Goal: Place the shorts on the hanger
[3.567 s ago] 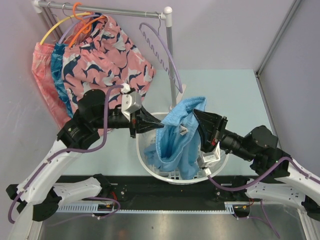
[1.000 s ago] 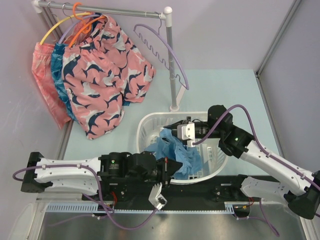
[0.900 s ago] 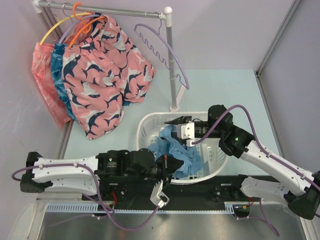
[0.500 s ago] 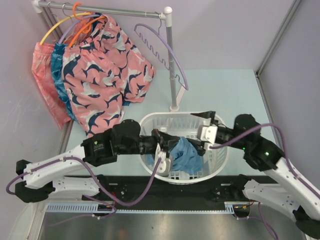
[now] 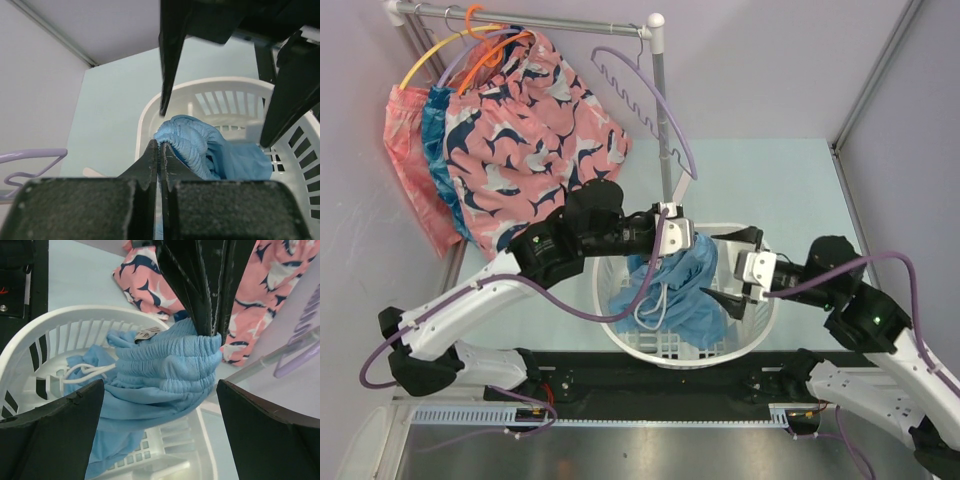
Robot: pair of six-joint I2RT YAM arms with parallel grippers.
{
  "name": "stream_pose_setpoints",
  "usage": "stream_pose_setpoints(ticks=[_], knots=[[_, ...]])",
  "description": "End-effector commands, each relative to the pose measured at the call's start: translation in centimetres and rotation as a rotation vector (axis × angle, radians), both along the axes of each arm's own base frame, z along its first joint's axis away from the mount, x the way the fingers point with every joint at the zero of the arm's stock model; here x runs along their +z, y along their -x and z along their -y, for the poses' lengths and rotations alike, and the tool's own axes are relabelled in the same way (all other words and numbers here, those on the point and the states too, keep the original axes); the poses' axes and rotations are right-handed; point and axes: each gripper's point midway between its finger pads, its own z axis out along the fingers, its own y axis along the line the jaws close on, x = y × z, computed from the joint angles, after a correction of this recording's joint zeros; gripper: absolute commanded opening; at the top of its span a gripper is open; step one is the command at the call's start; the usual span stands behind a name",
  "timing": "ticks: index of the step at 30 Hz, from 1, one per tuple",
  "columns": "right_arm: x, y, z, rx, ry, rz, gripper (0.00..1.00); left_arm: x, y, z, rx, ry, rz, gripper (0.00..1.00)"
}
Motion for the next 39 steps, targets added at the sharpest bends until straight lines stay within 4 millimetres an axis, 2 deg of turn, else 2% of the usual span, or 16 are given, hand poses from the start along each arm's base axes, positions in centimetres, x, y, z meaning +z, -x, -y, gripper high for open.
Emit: stream_pose_setpoints(ticks=[1,5,7,10,11,13,14,16,17,19,21,25,29,32,35,39], knots=[[1.7,-1.8,-1.0,-0.058,-0.073,-0.057,0.98,5.0,1.9,-0.2,-0.075,0.128,0.001,0.00],[2.3,-4.3,-1.5,-0.154,-0.119,-0.099,0.97,5.6,2.5,-0.4,-0.104,0.129,0.018,0.00],[2.8,-4.5,-1.5,-0.158,-0.145,-0.118,0.87,5.4,2.5,-0.5,-0.103,0.116,0.014,0.00],[4.0,-5.0,-1.7,-0.174,-0.193,-0.111,0.52,5.2,2.0,-0.1,-0.079,0.099,-0.012,0.00],[4.7,-5.2,-1.5,-0.186,-0.210,-0.092,0.28,6.0,1.5,-0.2,-0.048,0.107,-0.012,0.00],[5.8,-5.3,-1.1,-0.196,-0.215,-0.050,0.04,5.7,0.6,-0.4,-0.007,0.087,-0.046,0.02],[6.3,-5.3,-0.7,-0.200,-0.206,-0.011,0.00,6.8,0.3,-0.9,0.008,0.103,-0.047,0.17],[7.5,-5.0,0.2,-0.209,-0.212,0.050,0.00,7.7,-0.8,-3.1,0.045,0.134,-0.084,0.41],[8.4,-4.8,0.7,-0.208,-0.208,0.106,0.00,8.0,-1.0,-4.1,0.050,0.148,-0.096,0.60],[9.5,-4.5,1.4,-0.210,-0.210,0.155,0.00,9.8,-1.9,-7.6,0.094,0.224,-0.091,0.76],[11.2,-4.1,1.8,-0.205,-0.225,0.211,0.00,9.1,-3.9,-10.1,0.182,0.239,-0.085,0.92],[14.0,-3.6,1.9,-0.182,-0.269,0.282,0.00,5.8,-4.6,-13.7,0.238,0.175,-0.027,0.95],[15.8,-3.8,1.7,-0.182,-0.300,0.311,0.00,-2.7,-3.5,-14.5,0.170,-0.004,-0.064,1.00],[17.3,-4.0,2.0,-0.200,-0.347,0.319,0.00,-6.6,-2.3,-14.6,0.109,-0.054,-0.069,1.00],[18.3,-4.1,2.0,-0.208,-0.377,0.318,0.00,-8.2,-2.1,-14.2,0.111,-0.032,-0.060,1.00],[19.1,-4.5,2.0,-0.222,-0.416,0.304,0.00,-9.0,0.1,-11.1,0.049,-0.010,0.037,1.00]])
